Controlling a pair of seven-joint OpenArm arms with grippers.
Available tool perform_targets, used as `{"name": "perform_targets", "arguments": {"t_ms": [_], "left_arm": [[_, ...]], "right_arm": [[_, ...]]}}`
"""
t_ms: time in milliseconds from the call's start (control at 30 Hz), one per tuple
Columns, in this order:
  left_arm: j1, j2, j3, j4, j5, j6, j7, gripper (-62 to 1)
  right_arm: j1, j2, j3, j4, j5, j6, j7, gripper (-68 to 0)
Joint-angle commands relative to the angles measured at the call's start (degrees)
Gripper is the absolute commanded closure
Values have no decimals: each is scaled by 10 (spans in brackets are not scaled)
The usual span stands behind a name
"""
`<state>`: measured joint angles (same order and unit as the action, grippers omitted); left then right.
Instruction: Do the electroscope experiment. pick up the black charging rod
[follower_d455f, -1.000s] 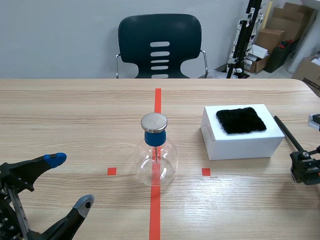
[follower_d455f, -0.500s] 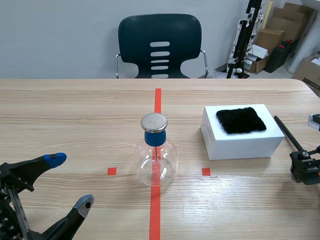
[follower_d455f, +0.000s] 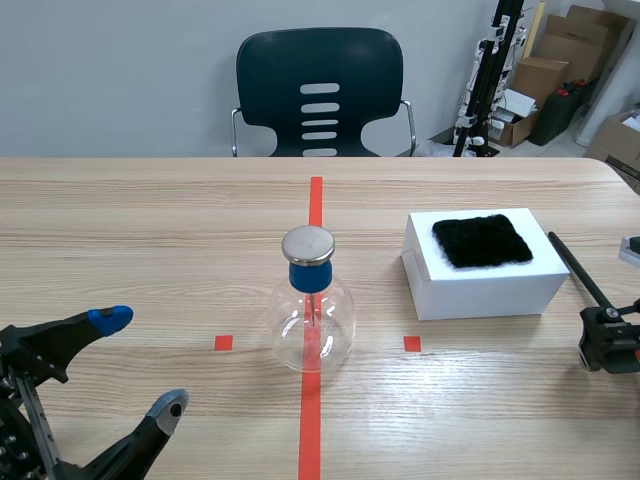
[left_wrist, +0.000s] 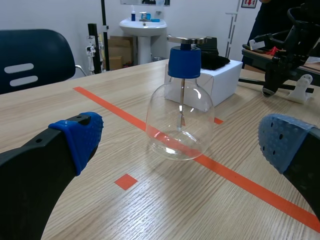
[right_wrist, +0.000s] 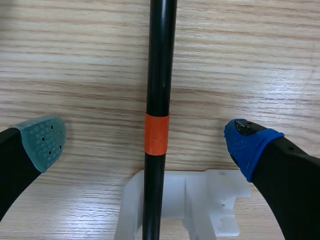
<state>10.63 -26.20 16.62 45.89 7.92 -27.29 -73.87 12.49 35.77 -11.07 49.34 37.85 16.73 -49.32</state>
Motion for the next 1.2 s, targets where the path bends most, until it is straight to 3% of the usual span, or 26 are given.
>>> {"name": "perform_targets", "arguments": {"t_ms": [0,467,633,1167], "left_arm": [[-2,-5,-5,12,-6,-3,-9,-623],[-2,-5,-5,12,-6,-3,-9,-623],[-2,-5,-5,12,-6,-3,-9,-623],[-2,-5,-5,12,-6,-3,-9,-623]], "right_arm": [[10,20,0,7,9,-2,5,-663],[9,29,0,7,29,-6,9,-651],[9,30,0,7,29,-8,9,-509],[8,30,0,7,29,-8,8,-279]]}}
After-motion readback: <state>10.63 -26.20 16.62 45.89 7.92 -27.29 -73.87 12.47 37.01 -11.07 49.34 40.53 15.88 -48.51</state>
